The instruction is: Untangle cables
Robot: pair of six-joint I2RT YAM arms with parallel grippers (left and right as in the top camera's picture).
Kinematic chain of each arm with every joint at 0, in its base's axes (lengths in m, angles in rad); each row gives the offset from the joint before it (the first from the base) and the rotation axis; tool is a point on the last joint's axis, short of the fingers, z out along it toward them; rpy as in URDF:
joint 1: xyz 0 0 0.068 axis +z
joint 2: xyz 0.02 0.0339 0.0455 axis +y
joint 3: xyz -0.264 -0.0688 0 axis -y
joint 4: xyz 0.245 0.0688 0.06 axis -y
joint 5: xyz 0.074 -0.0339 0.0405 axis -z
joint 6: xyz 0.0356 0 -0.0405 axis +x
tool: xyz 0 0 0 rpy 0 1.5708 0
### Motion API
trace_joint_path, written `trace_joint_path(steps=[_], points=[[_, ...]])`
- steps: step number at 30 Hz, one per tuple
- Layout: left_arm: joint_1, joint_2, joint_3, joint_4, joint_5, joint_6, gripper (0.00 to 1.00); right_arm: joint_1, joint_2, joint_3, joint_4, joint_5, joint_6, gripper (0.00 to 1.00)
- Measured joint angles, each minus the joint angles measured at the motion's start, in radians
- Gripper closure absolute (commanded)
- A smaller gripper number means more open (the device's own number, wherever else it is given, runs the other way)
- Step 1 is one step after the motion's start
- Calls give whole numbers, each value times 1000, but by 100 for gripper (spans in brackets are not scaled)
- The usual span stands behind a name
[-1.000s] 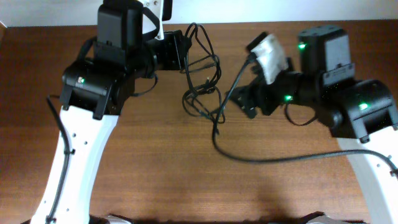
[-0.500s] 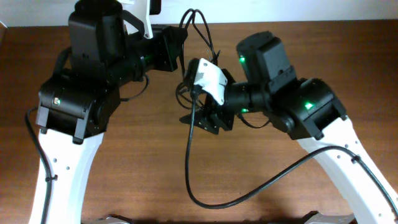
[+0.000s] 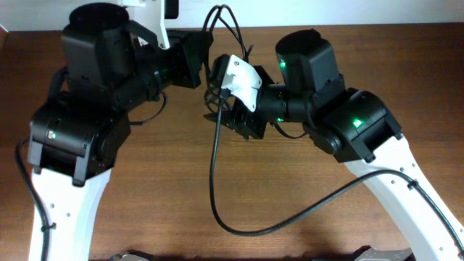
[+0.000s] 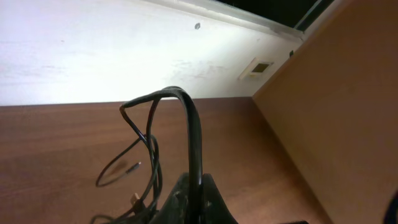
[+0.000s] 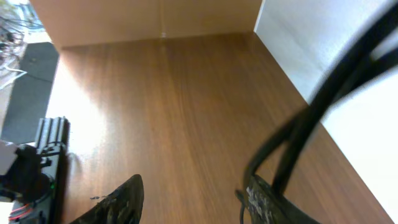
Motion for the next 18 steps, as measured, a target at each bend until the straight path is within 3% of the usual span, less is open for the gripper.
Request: trace_joint_path(steps=[3, 4, 6, 11, 14, 16, 17, 18], points=[[0, -31, 0, 0, -9, 2, 100, 0, 48, 1, 0, 35, 0, 50], [0, -45, 0, 0, -8, 4, 100, 0, 58, 1, 15, 46, 0, 56], [0, -73, 0, -1, -8, 4, 100, 0, 59, 2, 63, 50, -2, 96], [-1, -80, 3, -17, -60, 4, 98, 1, 59, 3, 24, 51, -3, 96], [-6, -72, 10, -138, -357, 3, 98, -30, 56, 3, 2, 50, -2, 96], [-2, -39, 10, -177, -509, 3, 91, -76, 30, 3, -18, 47, -3, 96], [27, -14, 10, -213, -576, 2, 64, -131, -4, 3, -39, 43, -3, 96], [71, 6, 10, -235, -618, 1, 1, -200, -42, 4, -64, 48, -3, 96]])
